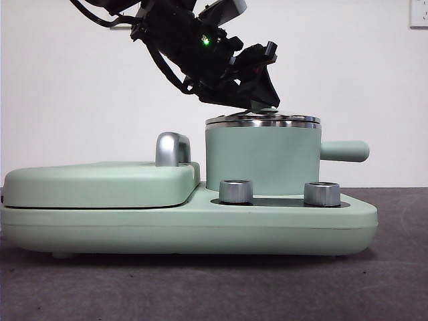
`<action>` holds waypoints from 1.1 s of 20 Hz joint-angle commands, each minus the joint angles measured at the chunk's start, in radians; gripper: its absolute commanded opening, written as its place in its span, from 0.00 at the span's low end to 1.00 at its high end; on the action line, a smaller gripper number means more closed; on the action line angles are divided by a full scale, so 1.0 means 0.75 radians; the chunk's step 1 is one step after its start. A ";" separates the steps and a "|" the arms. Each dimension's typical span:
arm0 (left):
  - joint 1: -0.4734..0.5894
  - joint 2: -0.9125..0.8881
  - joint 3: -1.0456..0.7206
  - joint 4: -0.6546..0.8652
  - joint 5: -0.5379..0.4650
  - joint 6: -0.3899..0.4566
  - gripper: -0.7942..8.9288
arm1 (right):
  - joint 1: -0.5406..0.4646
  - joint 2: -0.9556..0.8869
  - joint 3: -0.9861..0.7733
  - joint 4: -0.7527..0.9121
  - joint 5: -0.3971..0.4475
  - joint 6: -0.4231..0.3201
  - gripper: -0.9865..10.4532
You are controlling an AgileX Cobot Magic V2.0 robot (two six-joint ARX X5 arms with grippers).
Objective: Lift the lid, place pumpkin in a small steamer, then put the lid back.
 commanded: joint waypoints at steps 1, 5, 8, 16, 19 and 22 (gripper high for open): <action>-0.005 0.017 0.020 0.017 -0.003 -0.005 0.35 | 0.012 0.004 0.008 0.009 0.006 0.013 0.38; 0.008 -0.088 0.020 -0.098 -0.003 -0.138 0.34 | 0.012 0.004 0.008 0.012 0.006 0.013 0.38; 0.041 -0.192 0.020 -0.252 -0.002 -0.301 0.34 | 0.012 0.004 0.008 0.041 -0.002 0.013 0.38; 0.138 -0.410 0.019 -0.666 -0.002 -0.485 0.34 | 0.012 0.006 0.008 0.182 -0.081 -0.074 0.38; 0.161 -0.481 -0.008 -0.784 -0.003 -0.459 0.34 | 0.012 0.007 0.008 0.245 -0.079 -0.074 0.38; 0.178 -0.578 -0.084 -0.807 -0.003 -0.451 0.34 | 0.012 0.007 0.008 0.281 -0.079 -0.073 0.38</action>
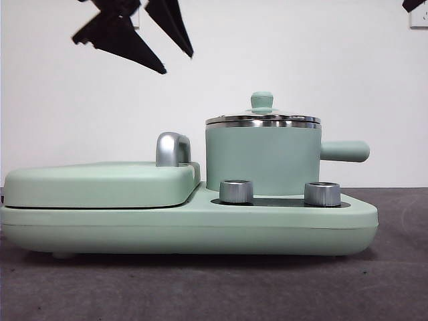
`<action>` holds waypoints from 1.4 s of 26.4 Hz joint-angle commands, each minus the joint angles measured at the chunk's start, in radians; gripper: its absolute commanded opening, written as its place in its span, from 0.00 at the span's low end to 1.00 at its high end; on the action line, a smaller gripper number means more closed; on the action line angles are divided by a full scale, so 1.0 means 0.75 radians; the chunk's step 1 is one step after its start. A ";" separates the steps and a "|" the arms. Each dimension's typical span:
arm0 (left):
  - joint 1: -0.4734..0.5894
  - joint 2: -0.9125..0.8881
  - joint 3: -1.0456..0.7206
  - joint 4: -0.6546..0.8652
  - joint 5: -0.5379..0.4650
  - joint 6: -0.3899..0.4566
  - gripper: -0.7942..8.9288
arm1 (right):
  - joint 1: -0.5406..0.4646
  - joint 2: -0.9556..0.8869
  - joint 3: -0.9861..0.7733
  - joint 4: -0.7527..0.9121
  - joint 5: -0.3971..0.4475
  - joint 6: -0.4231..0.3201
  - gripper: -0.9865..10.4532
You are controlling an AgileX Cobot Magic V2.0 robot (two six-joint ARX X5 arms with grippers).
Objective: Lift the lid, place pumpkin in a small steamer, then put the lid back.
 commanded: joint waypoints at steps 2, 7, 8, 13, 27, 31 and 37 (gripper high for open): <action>0.012 -0.096 -0.068 -0.071 -0.002 0.035 0.34 | 0.012 0.007 0.009 0.032 -0.001 -0.012 0.38; 0.030 -0.320 -0.279 -0.118 -0.003 0.023 0.34 | 0.012 0.007 0.009 0.030 -0.003 -0.012 0.38; 0.035 -0.366 -0.320 -0.120 -0.003 0.002 0.34 | 0.012 0.007 0.009 0.030 -0.008 -0.012 0.38; 0.075 -0.594 -0.483 -0.148 -0.056 -0.076 0.34 | 0.012 0.016 0.009 0.028 -0.048 -0.011 0.38; 0.102 -0.963 -0.574 -0.397 -0.261 -0.178 0.34 | 0.012 0.136 0.009 -0.010 -0.136 -0.012 0.38; 0.102 -0.965 -0.574 -0.422 -0.261 -0.173 0.28 | 0.012 0.117 0.009 0.002 -0.131 -0.012 0.31; 0.099 -0.967 -0.572 -0.416 -0.240 -0.167 0.09 | 0.014 0.114 0.016 0.034 -0.165 -0.011 0.10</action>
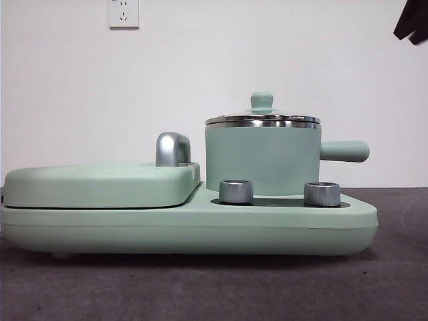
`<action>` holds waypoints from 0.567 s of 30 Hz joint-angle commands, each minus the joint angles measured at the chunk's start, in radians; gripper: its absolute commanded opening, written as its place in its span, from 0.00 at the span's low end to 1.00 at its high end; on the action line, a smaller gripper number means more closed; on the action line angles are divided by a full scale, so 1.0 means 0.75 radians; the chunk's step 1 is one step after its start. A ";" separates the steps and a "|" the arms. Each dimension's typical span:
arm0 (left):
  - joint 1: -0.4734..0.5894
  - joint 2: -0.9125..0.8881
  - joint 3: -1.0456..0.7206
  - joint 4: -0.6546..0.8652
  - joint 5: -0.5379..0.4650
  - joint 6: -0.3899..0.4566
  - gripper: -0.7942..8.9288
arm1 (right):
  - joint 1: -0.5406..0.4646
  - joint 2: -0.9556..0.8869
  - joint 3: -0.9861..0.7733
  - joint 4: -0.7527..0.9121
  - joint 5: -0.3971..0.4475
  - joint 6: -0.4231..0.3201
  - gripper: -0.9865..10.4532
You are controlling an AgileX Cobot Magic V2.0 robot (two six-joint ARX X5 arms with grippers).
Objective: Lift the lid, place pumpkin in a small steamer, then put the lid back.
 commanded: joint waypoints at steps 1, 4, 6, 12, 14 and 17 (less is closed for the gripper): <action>-0.008 -0.002 0.009 0.013 0.010 0.001 0.09 | 0.014 -0.003 0.016 -0.003 -0.048 -0.003 0.10; -0.008 -0.004 0.009 0.013 0.010 0.001 0.09 | 0.014 -0.009 0.016 0.010 -0.047 -0.003 0.10; -0.008 -0.003 0.009 0.013 0.010 0.001 0.09 | 0.014 -0.010 0.016 0.009 -0.043 -0.004 0.10; -0.008 -0.003 0.009 0.014 0.010 0.001 0.09 | 0.014 -0.010 0.016 0.009 -0.036 -0.004 0.10; -0.007 -0.009 0.009 0.014 0.010 0.002 0.09 | 0.014 -0.009 0.016 0.009 -0.036 -0.004 0.10; 0.013 -0.028 -0.001 0.005 0.008 0.097 0.09 | 0.014 -0.010 0.016 0.009 -0.036 -0.004 0.10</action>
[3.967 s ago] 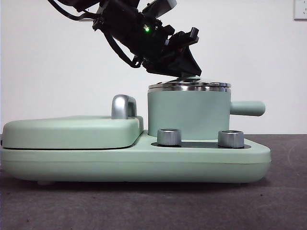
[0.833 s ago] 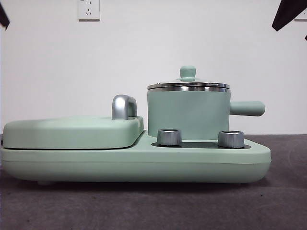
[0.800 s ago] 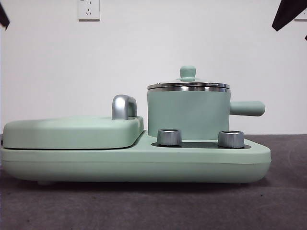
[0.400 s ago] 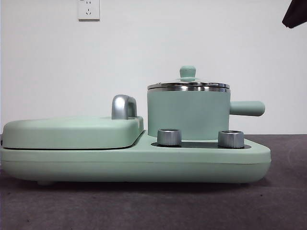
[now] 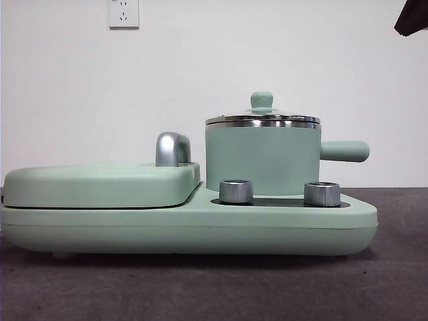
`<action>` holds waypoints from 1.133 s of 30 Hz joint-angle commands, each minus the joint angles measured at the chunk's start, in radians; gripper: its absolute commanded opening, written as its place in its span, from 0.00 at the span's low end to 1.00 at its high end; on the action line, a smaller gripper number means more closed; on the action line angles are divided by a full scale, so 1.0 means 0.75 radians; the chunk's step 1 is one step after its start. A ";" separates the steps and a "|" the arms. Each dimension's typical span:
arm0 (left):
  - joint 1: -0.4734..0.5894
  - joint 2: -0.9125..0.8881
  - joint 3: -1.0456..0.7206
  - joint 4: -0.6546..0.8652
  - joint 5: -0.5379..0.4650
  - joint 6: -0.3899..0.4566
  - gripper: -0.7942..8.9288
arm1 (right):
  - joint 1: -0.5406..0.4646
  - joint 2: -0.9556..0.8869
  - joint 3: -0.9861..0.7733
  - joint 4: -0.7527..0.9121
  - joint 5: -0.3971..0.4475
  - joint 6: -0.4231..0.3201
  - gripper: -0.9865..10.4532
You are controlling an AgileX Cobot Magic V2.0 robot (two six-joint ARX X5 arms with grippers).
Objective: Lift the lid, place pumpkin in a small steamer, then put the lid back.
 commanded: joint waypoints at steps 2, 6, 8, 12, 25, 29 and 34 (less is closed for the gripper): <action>0.047 -0.049 -0.045 0.050 0.001 0.110 0.09 | 0.012 0.006 0.016 0.014 0.002 -0.003 0.10; 0.173 -0.205 -0.282 0.391 0.060 0.258 0.09 | 0.012 0.006 0.016 0.014 0.001 -0.003 0.10; 0.241 -0.299 -0.416 0.550 0.101 0.333 0.09 | 0.012 0.006 0.016 0.014 0.001 -0.002 0.10; 0.372 -0.483 -0.652 0.732 0.100 0.369 0.09 | 0.012 0.006 0.016 0.014 0.001 -0.003 0.10; 0.623 -0.836 -1.039 0.785 0.096 0.352 0.09 | 0.012 0.006 0.016 0.014 0.001 -0.002 0.10; 0.656 -0.850 -1.047 0.780 0.096 0.358 0.09 | 0.012 0.007 0.016 0.014 0.002 -0.003 0.10; 0.654 -0.847 -1.046 0.782 0.098 0.337 0.09 | 0.012 0.006 0.016 0.014 0.001 -0.003 0.10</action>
